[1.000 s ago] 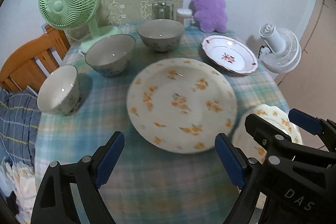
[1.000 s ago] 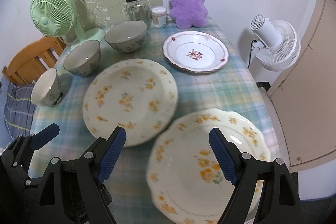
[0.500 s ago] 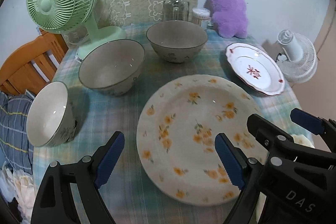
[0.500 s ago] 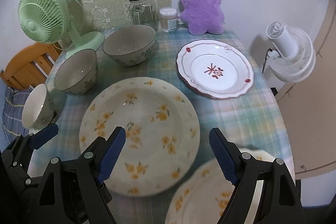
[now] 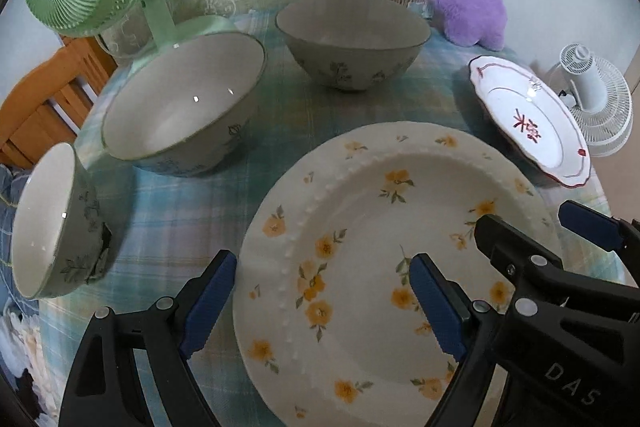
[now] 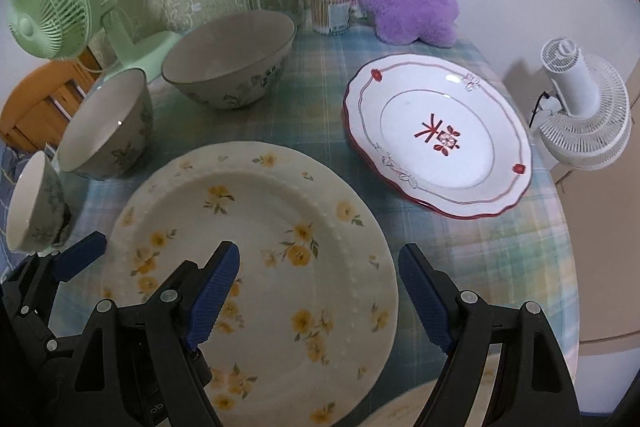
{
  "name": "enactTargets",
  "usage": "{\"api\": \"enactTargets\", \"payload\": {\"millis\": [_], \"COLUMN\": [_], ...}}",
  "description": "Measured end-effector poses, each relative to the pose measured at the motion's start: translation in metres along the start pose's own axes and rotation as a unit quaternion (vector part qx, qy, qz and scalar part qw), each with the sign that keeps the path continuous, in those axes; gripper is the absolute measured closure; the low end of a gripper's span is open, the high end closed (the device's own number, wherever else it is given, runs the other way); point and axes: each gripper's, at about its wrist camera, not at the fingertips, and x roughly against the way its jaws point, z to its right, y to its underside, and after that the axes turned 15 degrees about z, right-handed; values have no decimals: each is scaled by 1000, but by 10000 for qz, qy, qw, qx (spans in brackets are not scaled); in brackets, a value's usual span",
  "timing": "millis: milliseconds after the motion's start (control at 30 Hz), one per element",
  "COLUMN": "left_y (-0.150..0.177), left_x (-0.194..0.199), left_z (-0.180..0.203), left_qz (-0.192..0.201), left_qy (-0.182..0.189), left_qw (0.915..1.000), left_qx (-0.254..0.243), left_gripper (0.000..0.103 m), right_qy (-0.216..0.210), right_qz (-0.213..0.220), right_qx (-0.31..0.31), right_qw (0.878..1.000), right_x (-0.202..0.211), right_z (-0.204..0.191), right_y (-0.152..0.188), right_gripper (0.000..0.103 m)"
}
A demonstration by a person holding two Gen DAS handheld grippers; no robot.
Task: Organize plates and bowls
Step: 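Grasp the rim of the beaded-rim yellow-flower plate with the right tool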
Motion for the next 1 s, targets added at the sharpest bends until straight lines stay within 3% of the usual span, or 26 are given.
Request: {"api": "enactTargets", "payload": {"millis": [533, 667, 1000], "left_y": [7, 7, 22], "left_x": [-17, -15, 0], "left_z": [-1, -4, -25], "left_qz": [-196, -270, -440], "left_qy": [-24, -17, -101], "left_qw": [9998, 9996, 9990], "left_qx": [63, 41, -38], "left_gripper": [15, 16, 17], "right_qy": [-61, 48, -236], "right_qz": [-329, -339, -453], "right_qx": [-179, -140, -152], "right_qw": [9993, 9993, 9986], "right_x": [-33, -32, -21], "right_z": [7, 2, -18], "right_y": [6, 6, 18], "right_gripper": [19, 19, 19]}}
